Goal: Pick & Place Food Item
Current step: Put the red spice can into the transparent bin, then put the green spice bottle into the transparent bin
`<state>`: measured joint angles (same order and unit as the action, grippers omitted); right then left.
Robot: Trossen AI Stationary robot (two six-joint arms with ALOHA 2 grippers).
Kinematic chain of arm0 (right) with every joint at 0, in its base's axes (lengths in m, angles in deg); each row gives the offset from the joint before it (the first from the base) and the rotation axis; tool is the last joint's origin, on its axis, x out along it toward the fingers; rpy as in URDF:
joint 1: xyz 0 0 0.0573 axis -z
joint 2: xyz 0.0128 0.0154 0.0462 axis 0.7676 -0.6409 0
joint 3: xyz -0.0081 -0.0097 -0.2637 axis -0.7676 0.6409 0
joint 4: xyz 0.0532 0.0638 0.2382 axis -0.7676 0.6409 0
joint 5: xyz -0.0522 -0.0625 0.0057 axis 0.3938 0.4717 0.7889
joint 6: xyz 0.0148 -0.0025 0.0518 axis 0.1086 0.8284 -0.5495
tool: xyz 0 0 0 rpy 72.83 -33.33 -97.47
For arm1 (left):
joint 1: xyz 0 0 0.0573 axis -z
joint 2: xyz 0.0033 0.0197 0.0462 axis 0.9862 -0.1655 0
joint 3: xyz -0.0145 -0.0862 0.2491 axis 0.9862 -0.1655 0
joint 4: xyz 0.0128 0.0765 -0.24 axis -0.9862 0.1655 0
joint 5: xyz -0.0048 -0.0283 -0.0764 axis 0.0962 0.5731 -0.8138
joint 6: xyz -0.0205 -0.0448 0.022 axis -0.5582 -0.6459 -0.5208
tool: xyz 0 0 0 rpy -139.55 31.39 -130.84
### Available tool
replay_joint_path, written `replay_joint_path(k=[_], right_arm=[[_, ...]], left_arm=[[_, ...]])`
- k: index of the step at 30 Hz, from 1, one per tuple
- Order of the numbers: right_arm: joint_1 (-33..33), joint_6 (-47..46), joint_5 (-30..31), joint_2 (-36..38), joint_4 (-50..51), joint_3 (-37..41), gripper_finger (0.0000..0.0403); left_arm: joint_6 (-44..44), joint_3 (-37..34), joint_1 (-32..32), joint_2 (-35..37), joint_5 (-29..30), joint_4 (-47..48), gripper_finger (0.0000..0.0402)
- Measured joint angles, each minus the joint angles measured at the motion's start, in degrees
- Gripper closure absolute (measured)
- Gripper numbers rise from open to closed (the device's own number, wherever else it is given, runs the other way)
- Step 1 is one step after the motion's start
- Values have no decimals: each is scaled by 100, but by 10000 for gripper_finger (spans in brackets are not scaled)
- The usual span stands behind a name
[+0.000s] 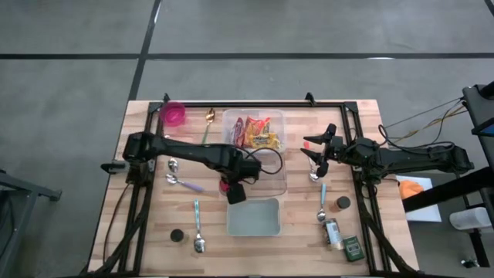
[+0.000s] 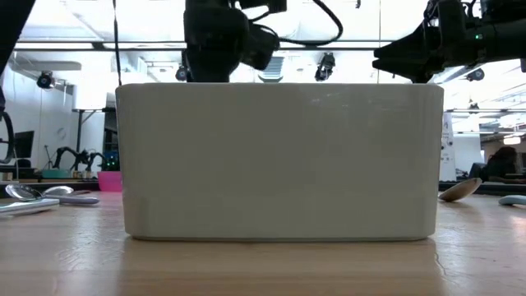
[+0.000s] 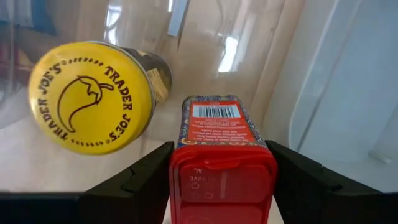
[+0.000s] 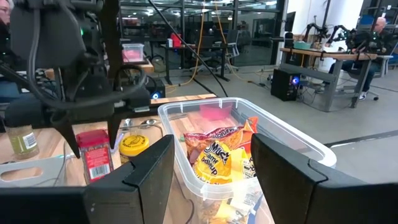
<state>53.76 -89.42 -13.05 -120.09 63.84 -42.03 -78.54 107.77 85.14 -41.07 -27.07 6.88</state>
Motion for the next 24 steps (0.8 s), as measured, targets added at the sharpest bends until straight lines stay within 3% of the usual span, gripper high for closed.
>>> replay_joint_path(k=[9,24], right_arm=[[0,0,2,0,0,0,192],[0,0,2,0,-2,0,192]], left_arm=[[16,-4,-13,-184,25,5,187],[9,-4,-11,-199,26,-21,109]])
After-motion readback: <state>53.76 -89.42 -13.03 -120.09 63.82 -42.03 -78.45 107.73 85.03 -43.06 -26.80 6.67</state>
